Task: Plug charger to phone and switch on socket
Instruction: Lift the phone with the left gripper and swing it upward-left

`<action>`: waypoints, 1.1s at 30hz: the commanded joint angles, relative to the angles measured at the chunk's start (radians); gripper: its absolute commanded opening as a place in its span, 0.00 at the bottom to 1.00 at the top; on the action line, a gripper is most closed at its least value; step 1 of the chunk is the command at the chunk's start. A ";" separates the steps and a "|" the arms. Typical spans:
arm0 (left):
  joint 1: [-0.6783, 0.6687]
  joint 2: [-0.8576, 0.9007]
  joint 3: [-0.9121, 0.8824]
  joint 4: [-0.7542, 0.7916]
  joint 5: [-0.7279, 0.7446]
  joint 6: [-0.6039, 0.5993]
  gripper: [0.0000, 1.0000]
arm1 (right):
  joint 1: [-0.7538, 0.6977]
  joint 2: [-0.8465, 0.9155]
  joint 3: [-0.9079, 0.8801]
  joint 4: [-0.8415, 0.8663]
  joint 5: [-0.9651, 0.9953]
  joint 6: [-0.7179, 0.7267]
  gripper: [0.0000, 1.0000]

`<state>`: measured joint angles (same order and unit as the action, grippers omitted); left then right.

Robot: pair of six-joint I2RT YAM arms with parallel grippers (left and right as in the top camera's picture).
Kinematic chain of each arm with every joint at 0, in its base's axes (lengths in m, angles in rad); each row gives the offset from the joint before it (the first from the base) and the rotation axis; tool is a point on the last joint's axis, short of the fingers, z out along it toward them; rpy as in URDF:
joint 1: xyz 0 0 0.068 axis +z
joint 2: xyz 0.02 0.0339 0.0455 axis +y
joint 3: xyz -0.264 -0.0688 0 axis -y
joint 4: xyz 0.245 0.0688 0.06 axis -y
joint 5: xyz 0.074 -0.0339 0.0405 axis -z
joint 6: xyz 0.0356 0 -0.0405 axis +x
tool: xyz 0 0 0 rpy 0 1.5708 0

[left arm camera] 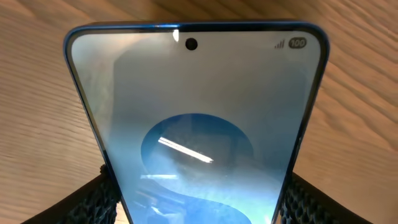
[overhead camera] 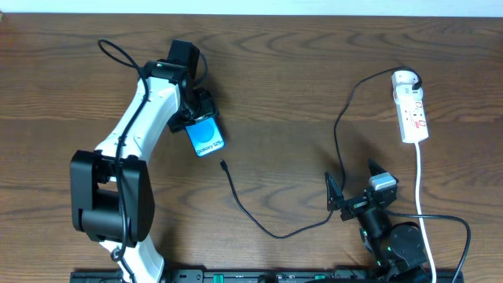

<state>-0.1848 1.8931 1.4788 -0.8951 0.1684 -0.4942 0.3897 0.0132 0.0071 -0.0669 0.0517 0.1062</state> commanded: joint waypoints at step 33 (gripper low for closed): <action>0.328 -0.031 0.001 -0.014 0.937 -0.025 0.69 | -0.005 0.000 -0.002 -0.004 0.001 0.012 0.99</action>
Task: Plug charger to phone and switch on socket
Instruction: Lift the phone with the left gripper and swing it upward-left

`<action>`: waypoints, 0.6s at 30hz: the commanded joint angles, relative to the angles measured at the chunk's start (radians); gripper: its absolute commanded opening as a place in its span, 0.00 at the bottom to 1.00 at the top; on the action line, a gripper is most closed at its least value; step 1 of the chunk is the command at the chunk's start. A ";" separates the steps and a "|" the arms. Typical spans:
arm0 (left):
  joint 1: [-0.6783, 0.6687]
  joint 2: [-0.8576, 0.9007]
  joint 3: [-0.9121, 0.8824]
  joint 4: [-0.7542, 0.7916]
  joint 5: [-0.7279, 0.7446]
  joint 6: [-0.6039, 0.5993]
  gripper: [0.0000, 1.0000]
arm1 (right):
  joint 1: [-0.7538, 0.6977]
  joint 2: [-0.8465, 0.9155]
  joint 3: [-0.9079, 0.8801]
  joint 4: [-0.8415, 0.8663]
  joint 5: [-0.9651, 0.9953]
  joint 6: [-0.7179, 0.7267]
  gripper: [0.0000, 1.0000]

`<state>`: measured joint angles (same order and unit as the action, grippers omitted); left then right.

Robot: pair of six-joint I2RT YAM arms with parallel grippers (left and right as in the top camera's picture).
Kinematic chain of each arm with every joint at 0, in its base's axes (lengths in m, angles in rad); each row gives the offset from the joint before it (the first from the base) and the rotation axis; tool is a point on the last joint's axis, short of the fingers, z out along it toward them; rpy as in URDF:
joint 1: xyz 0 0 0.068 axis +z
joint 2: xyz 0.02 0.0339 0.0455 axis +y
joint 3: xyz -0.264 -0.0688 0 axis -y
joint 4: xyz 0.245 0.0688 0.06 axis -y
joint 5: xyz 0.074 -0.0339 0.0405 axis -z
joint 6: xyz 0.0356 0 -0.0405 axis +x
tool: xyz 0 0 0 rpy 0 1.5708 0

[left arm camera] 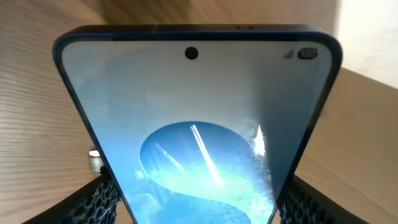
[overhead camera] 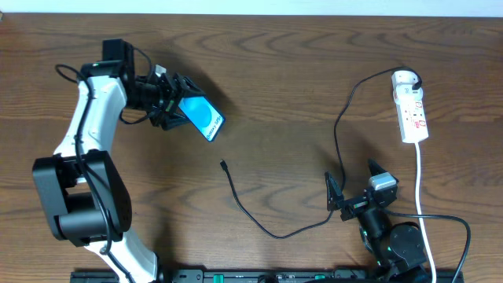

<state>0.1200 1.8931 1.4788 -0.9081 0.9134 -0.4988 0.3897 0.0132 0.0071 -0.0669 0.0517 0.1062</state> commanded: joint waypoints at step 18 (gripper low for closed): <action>0.036 -0.031 0.001 -0.011 0.521 -0.192 0.65 | -0.005 0.000 -0.002 -0.004 0.001 0.012 0.99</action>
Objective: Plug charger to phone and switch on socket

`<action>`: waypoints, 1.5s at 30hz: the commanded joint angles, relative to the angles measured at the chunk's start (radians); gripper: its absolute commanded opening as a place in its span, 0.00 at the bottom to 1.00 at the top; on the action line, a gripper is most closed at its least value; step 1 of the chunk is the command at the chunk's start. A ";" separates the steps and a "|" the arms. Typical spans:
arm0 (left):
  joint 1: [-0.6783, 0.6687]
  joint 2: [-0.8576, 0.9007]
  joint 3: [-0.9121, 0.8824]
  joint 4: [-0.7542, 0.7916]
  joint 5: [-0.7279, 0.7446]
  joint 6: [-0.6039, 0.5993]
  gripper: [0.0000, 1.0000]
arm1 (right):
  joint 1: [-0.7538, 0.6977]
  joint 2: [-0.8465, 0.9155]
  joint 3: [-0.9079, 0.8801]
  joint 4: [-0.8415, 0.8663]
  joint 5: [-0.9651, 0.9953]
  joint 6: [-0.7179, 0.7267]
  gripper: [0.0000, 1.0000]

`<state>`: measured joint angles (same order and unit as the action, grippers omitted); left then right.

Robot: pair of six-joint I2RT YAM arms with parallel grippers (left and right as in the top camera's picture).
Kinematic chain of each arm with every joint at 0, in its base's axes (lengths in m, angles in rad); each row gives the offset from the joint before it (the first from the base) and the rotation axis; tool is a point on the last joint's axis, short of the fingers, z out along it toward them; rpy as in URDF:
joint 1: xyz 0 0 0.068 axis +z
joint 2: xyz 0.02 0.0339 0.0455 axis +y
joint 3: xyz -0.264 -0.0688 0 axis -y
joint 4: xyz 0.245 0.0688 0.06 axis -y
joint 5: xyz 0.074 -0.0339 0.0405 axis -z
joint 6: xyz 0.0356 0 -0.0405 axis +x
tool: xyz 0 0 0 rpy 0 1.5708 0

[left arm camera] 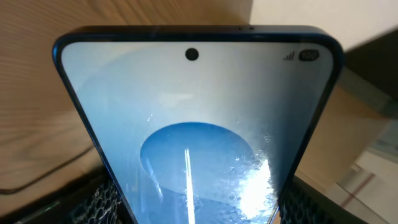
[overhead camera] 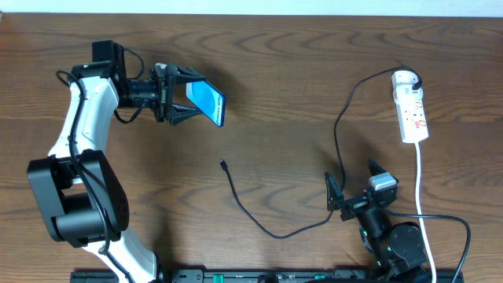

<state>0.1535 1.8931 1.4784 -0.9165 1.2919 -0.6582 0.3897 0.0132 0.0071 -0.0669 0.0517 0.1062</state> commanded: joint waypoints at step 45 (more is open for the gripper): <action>0.002 -0.031 0.001 -0.002 0.222 -0.140 0.64 | -0.005 0.000 -0.002 -0.004 0.001 0.012 0.99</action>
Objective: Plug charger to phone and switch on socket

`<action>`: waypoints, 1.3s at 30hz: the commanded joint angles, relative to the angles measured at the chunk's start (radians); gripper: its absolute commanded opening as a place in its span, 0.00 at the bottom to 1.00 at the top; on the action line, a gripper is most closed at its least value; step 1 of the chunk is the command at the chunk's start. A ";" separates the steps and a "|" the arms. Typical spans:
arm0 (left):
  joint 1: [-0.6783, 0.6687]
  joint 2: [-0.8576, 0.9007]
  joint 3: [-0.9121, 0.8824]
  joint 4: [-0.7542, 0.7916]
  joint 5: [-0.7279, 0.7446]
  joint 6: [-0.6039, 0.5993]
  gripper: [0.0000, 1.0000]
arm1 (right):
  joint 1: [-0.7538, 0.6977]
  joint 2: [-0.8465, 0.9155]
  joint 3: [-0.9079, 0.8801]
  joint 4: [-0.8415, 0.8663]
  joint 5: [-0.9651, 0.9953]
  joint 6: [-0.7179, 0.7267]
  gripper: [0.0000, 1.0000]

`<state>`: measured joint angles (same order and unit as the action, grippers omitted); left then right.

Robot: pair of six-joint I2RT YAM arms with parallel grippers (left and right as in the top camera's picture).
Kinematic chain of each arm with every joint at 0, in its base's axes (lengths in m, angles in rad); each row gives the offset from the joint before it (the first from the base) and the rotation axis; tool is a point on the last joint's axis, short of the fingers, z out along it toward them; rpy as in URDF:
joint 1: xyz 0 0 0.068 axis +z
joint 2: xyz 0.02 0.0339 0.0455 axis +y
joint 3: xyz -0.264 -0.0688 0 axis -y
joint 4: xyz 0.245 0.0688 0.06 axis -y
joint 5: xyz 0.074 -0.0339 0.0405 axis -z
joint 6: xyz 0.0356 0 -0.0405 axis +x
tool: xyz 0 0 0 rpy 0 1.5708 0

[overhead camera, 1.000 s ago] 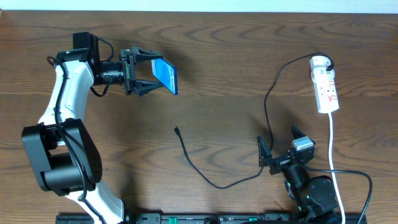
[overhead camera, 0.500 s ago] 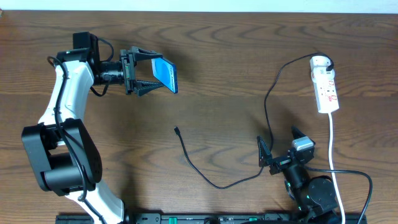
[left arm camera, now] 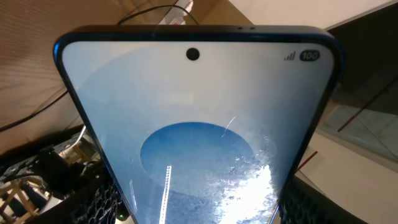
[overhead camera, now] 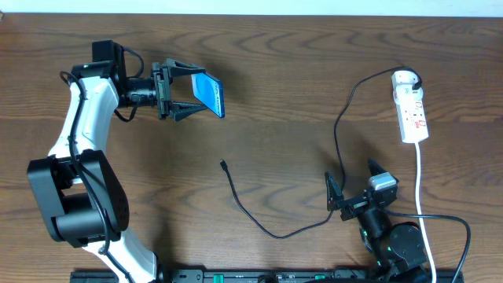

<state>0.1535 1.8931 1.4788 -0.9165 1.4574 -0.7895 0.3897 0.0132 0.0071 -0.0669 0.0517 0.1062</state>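
A blue phone (overhead camera: 209, 93) with a lit screen hangs above the far left of the table, my left gripper (overhead camera: 185, 92) shut on its sides. It fills the left wrist view as the phone (left arm camera: 198, 130), front camera at top, held between black ribbed fingers (left arm camera: 99, 202). The thin black charger cable (overhead camera: 259, 224) lies on the wood, its plug tip (overhead camera: 223, 164) at mid-table. It runs up to the white socket strip (overhead camera: 412, 108) at far right. My right gripper (overhead camera: 352, 182) rests open near the front edge, nothing between its fingers.
A white lead (overhead camera: 420, 192) runs from the socket strip toward the front edge beside the right arm. A dark rail (overhead camera: 236, 275) lines the front of the brown wooden table (overhead camera: 283, 79).
My left gripper has rolled the phone a little further, so the wrist camera now looks across to the right arm and socket. The right arm and cable stay still.
The left gripper held the phone low over the table left of centre, near the cable's plug. Then the arm was swung out to the far left with the phone raised and turned. Now the phone is held sideways, higher still.
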 commanded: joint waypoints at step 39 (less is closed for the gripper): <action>0.002 -0.031 0.001 0.005 0.057 -0.009 0.64 | -0.005 0.008 0.029 -0.035 -0.088 0.031 0.99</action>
<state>0.1535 1.8931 1.4784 -0.9119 1.4578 -0.7895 0.3897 0.0132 0.0078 -0.0780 -0.0051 0.1253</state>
